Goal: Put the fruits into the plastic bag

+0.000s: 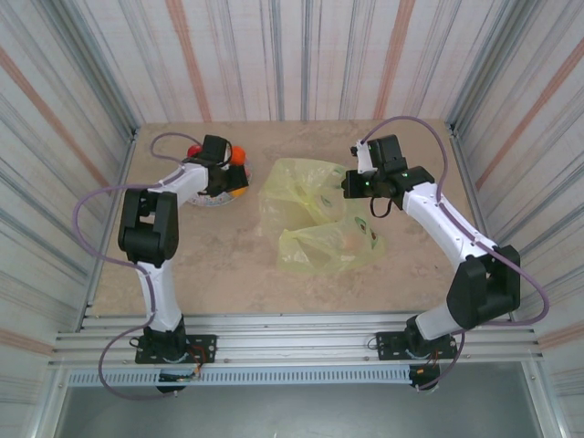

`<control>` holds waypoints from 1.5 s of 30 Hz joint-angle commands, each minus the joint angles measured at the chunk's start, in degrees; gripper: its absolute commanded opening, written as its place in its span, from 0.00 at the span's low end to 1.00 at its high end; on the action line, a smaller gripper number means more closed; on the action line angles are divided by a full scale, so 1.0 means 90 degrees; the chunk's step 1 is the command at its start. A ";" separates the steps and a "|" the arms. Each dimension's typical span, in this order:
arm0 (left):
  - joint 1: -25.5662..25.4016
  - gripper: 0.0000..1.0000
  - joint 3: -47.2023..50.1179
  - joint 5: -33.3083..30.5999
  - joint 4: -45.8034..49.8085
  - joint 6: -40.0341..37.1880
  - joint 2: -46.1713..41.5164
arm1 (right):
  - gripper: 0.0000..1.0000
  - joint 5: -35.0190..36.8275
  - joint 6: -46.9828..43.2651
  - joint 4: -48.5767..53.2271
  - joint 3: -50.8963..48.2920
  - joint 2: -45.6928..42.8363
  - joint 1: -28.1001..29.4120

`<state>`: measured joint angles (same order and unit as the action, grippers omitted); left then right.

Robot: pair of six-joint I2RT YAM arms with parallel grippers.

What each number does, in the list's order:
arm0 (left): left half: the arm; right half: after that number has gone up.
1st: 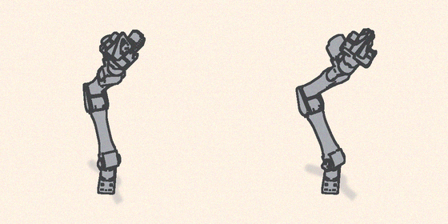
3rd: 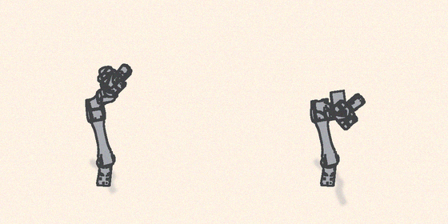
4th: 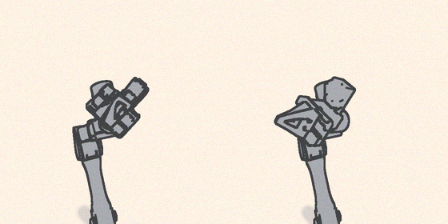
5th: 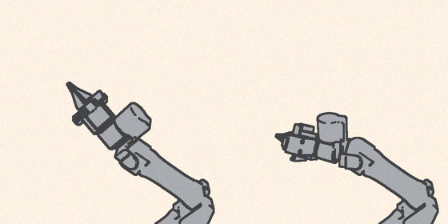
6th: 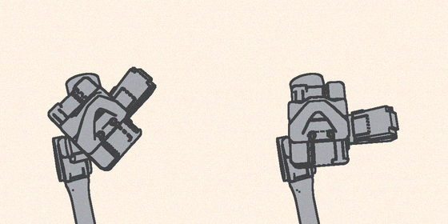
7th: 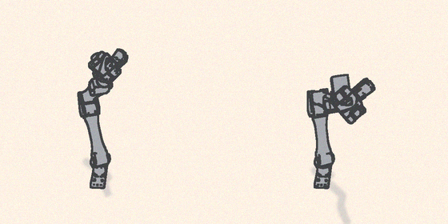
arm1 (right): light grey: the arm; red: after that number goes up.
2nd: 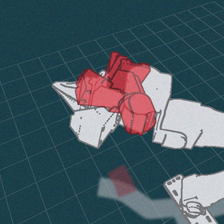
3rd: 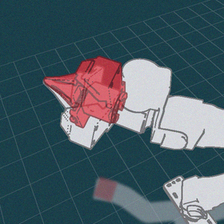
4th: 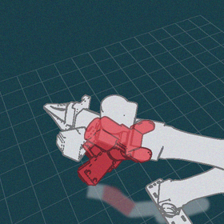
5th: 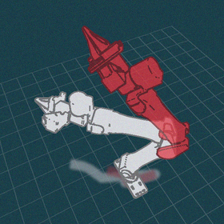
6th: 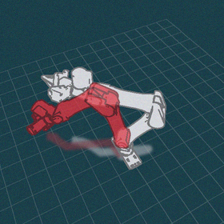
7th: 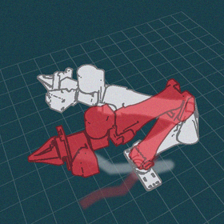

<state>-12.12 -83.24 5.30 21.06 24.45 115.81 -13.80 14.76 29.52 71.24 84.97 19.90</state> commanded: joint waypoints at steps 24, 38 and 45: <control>-0.0196 0.61 0.1514 0.0408 -0.0264 0.0207 -0.2430 | 0.00 -0.0025 0.0166 -0.0105 -0.0130 0.0049 0.0100; -0.2207 0.59 0.3828 0.0956 -0.0899 0.0827 -0.5735 | 0.00 -0.0022 0.0172 -0.0169 -0.0189 0.0108 0.0123; -0.2750 0.58 0.3346 0.1156 -0.1434 0.0581 -0.4599 | 0.00 -0.0065 0.0191 -0.0155 -0.0184 0.0052 0.0178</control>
<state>-35.90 -50.54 13.98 11.33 30.39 71.83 -13.76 14.96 28.29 70.15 85.49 20.78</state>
